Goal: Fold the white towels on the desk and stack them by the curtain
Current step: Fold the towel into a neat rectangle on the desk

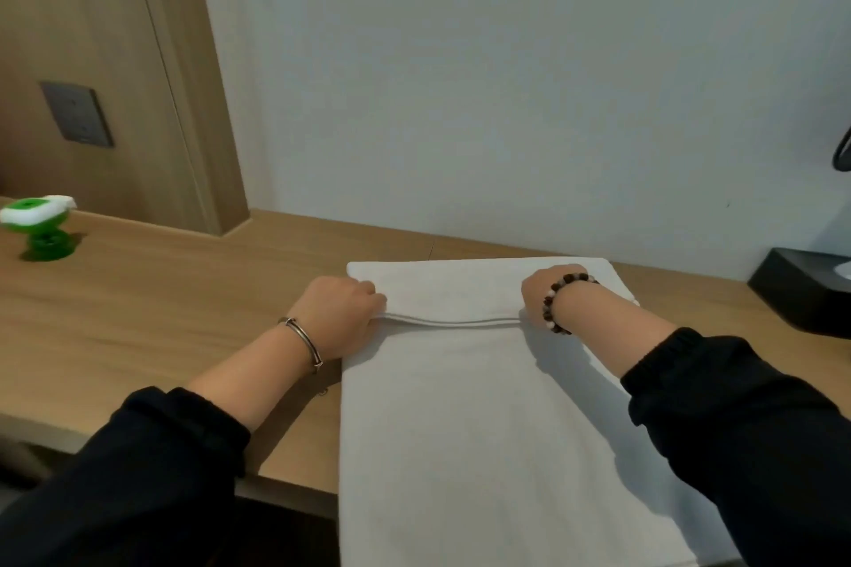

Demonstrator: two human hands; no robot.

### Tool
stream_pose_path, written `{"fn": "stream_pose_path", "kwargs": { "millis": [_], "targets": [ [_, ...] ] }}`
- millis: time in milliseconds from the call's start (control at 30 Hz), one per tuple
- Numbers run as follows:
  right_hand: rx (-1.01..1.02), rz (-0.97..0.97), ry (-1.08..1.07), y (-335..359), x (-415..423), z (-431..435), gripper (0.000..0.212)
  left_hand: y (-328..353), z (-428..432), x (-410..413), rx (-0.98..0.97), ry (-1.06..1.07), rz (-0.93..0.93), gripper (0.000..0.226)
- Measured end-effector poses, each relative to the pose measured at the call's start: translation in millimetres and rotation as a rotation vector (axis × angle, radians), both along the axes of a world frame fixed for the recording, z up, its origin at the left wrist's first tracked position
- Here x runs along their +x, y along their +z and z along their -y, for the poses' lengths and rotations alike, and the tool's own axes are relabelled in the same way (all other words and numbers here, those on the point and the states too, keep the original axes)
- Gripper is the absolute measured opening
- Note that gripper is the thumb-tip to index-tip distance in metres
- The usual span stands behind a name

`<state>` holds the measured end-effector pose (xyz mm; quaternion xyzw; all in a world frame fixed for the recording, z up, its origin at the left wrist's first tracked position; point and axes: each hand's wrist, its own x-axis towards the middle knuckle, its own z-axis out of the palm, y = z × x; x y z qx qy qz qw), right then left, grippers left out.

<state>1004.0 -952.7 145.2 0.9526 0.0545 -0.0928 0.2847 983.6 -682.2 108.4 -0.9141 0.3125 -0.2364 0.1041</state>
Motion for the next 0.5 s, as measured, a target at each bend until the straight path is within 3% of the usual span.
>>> {"fn": "stream_pose_path", "kwargs": {
  "millis": [100, 233, 267, 400, 500],
  "targets": [
    [0.152, 0.112, 0.029, -9, -3, -5, 0.019, 6, -3, -6, -0.183, -0.114, 0.077, 0.028],
    [0.122, 0.149, -0.003, -20, -13, -13, 0.019, -13, -6, -7, -0.025, -0.056, -0.062, 0.005],
    [0.145, 0.171, -0.001, -18, -13, -18, 0.019, -17, -8, -8, -0.04, -0.037, -0.109, 0.012],
    [0.499, 0.358, 0.07, -21, 6, -51, 0.032, -19, -18, -8, -0.209, -0.036, -0.258, 0.027],
    [0.672, 0.217, -0.026, -49, 14, -73, 0.048, -14, -30, -2, -0.608, 0.076, -0.575, 0.039]
  ]
}}
